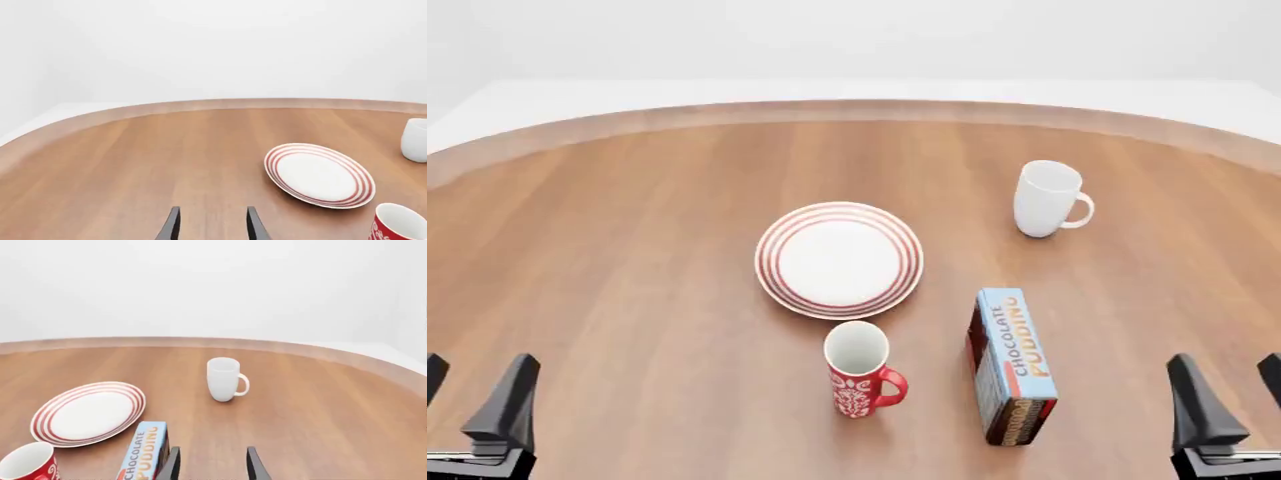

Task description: Pick up the red mug and put it on the plate

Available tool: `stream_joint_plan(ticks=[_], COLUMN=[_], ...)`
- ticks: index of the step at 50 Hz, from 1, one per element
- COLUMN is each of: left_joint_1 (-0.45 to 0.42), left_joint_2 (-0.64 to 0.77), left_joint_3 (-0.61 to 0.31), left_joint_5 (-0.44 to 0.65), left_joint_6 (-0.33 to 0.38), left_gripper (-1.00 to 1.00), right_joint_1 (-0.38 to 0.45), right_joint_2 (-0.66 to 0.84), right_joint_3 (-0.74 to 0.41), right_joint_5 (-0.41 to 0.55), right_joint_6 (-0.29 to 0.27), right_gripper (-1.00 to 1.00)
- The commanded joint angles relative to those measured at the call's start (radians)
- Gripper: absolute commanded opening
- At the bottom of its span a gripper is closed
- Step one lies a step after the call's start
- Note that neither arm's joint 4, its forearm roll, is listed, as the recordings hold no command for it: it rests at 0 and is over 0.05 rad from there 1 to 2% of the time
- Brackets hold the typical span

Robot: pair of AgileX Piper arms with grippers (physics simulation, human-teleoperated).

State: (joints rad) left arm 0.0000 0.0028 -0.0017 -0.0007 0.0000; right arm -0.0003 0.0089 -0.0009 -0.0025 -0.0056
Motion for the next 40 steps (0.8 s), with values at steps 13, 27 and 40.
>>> stream_joint_plan(ticks=[13, 27, 40], left_joint_1=[0.0, 0.0, 0.0], left_joint_2=[0.004, 0.004, 0.004], left_joint_3=[-0.003, -0.003, -0.003], left_joint_5=[-0.001, -0.001, -0.001], left_joint_6=[0.0, 0.0, 0.0], left_gripper=[1.0, 1.0, 1.0], right_joint_1=[0.044, 0.212, 0.326], right_joint_2=[0.01, 0.118, 0.279], right_joint_3=[-0.103, -0.325, -0.521], right_joint_5=[0.047, 0.177, 0.315], right_joint_6=[0.0, -0.056, -0.134], right_gripper=[1.0, 1.0, 1.0])
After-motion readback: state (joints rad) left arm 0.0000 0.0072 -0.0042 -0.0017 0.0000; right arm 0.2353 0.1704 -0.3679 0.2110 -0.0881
